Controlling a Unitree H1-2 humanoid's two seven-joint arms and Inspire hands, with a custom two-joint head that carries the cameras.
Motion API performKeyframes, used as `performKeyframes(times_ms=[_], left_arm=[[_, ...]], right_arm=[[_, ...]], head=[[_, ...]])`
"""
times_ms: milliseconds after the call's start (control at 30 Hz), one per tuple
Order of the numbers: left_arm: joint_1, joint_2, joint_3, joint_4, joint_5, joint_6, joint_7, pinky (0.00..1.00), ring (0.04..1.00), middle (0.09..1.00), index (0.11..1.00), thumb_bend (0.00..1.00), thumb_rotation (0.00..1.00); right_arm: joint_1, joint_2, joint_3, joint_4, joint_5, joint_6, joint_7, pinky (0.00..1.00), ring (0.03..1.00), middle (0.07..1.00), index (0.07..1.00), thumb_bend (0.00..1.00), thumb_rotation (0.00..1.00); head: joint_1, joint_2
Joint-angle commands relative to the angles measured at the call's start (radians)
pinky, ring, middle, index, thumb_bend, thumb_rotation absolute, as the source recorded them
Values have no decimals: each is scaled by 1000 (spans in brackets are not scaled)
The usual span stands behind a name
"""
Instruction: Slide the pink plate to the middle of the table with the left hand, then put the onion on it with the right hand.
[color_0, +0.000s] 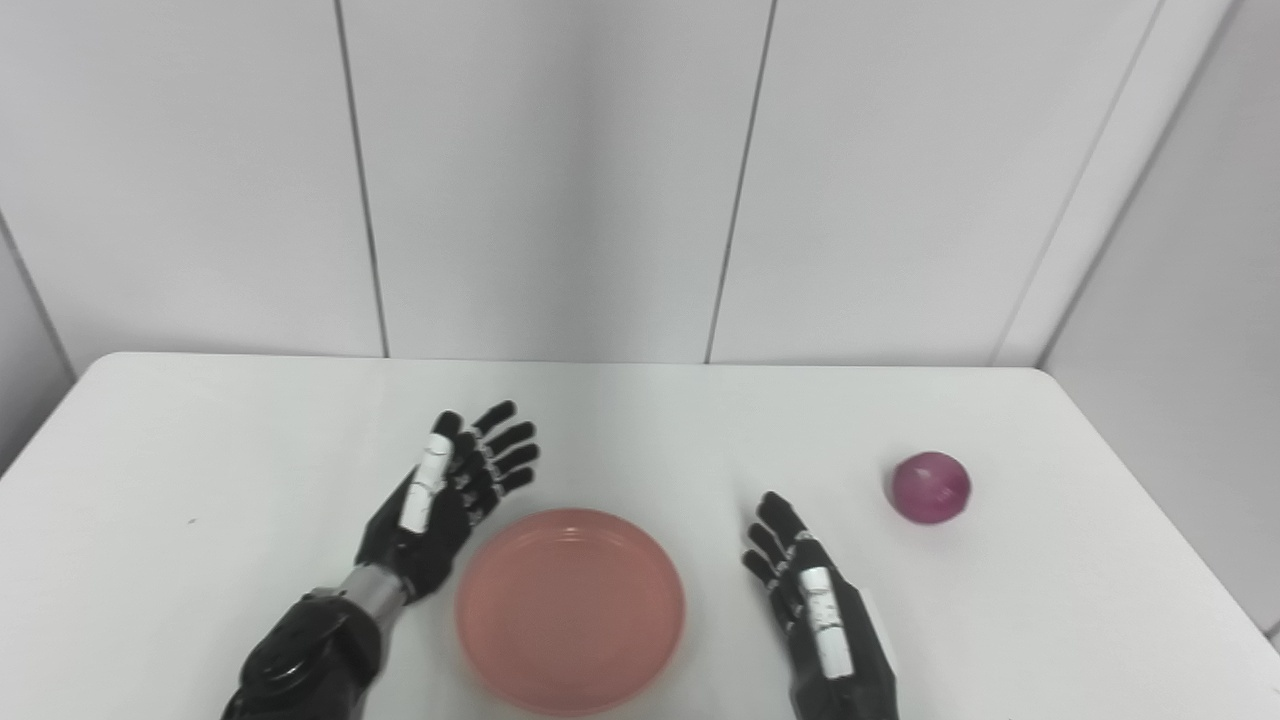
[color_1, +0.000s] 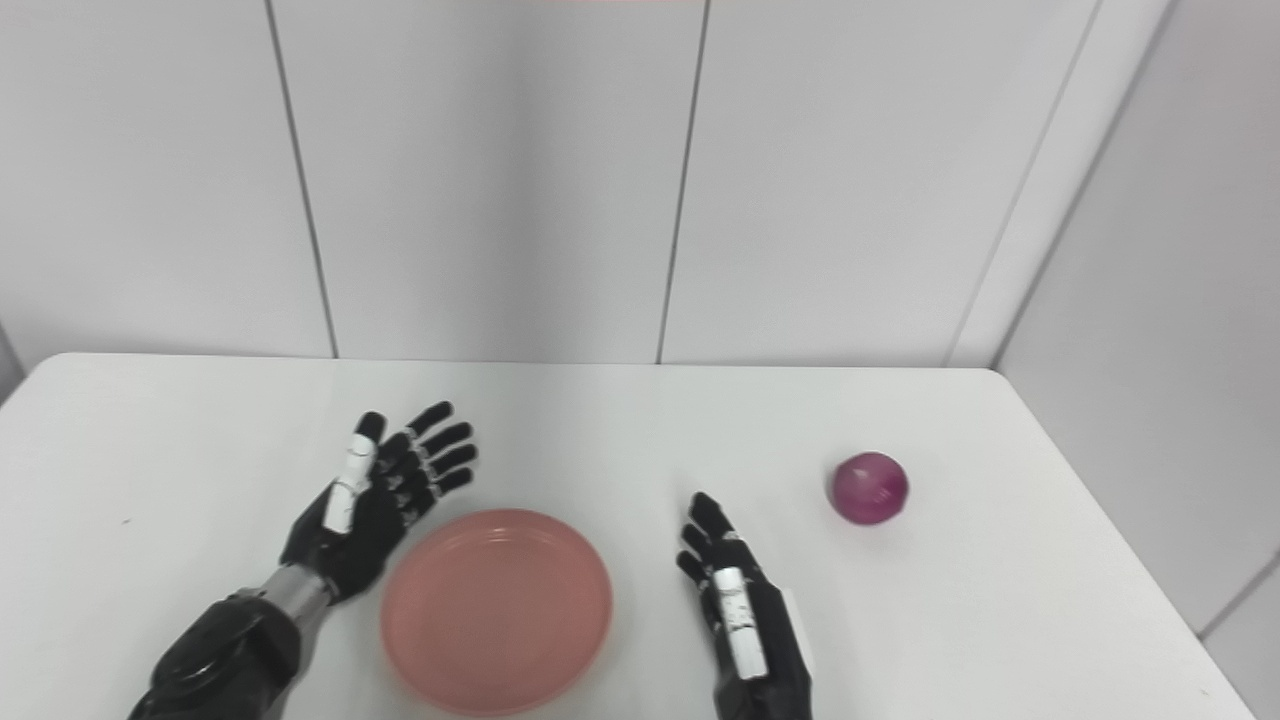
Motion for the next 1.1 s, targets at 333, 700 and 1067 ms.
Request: performKeyframes(times_ms=[333, 700, 1067], left_arm=[[32, 52, 33, 234, 16, -31, -55, 963, 900, 902, 920, 813, 865], [31, 70, 44, 262, 23, -44, -66, 966, 905, 891, 913, 803, 894], [35, 72, 56, 258, 26, -22, -54, 940, 911, 914, 930, 728, 939]], right_arm=[[-9, -29, -14, -17, -156, -144, -65, 876, 893, 885, 876, 855, 793], [-11, -62, -15, -64, -349, -208, -146, 828, 891, 904, 888, 819, 865], [-43, -105, -43, -120, -530, -221, -236, 851, 901, 890, 876, 827, 659]], head=[[-111, -79], [-164, -119], [-201, -162]])
